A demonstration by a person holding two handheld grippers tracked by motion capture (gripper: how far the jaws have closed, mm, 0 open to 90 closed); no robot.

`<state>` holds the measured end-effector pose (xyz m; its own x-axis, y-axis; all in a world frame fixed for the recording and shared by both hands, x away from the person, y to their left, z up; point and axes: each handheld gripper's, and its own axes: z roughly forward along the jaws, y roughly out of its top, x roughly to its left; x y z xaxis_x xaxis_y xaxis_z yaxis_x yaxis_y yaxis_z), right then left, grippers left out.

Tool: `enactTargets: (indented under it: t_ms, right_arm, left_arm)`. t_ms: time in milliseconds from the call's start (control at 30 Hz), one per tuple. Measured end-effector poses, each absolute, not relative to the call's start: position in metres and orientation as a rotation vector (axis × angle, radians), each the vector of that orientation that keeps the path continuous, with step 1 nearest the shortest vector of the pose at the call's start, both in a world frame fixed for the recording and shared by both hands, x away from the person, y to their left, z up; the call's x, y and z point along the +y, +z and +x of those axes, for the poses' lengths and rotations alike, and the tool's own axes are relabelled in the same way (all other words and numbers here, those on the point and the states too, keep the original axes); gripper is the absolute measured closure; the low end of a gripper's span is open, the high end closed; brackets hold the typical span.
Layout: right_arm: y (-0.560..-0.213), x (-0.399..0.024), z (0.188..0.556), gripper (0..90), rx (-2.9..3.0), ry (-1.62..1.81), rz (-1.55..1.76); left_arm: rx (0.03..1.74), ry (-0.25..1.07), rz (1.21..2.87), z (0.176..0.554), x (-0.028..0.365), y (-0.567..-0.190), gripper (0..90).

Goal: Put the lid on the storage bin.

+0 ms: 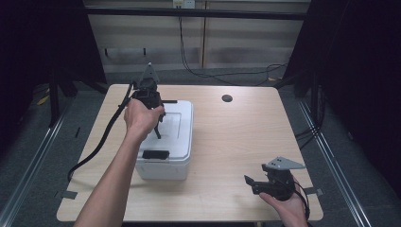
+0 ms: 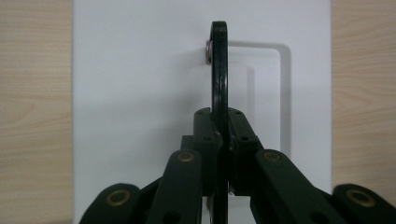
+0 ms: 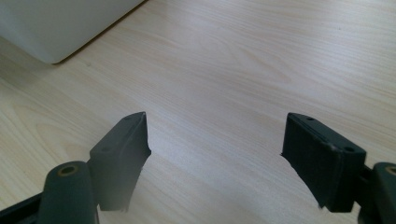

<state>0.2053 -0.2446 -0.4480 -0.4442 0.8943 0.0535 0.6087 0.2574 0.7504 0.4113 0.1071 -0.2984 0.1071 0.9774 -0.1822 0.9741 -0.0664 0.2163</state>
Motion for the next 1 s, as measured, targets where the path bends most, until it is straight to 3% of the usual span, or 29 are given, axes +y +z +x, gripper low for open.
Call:
enactTargets:
  t_ms: [1000]
  right_arm:
    - [-0.4484,-0.2446,0.2056,22.2,2.151,1.014,1.377]
  left_arm:
    - [1.914,-0.039,2.144,0.4078,0.1071,-0.3029,83.4]
